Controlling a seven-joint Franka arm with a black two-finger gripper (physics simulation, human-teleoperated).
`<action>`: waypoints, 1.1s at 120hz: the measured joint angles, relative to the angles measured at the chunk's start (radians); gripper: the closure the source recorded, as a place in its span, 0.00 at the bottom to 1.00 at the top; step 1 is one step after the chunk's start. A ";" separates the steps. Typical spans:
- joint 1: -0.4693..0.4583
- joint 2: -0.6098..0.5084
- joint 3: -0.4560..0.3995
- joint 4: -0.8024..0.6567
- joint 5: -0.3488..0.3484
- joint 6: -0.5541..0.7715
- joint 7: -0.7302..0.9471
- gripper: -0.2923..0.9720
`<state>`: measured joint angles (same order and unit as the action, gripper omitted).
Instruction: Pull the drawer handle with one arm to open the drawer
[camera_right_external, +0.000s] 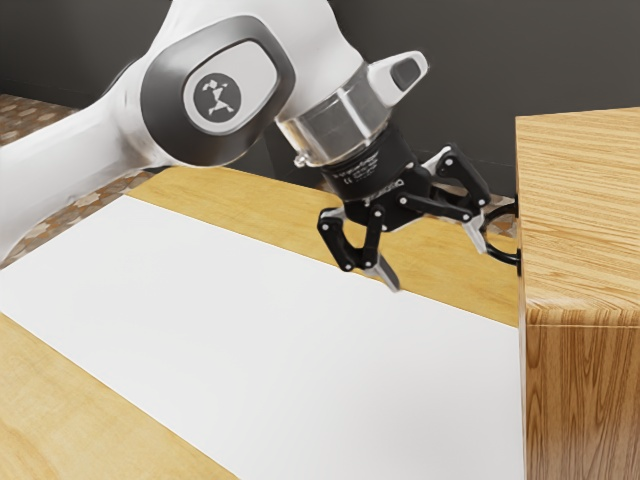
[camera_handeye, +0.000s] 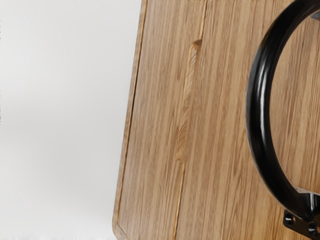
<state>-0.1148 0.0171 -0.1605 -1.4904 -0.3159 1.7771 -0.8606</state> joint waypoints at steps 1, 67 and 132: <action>0.003 0.000 0.000 -0.001 -0.001 0.000 -0.001 0.23; 0.188 0.013 -0.006 -0.007 -0.037 0.011 -0.021 0.23; 0.064 -0.068 0.023 -0.101 -0.052 0.045 0.022 0.23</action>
<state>-0.0508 -0.0513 -0.1372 -1.5911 -0.3680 1.8226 -0.8388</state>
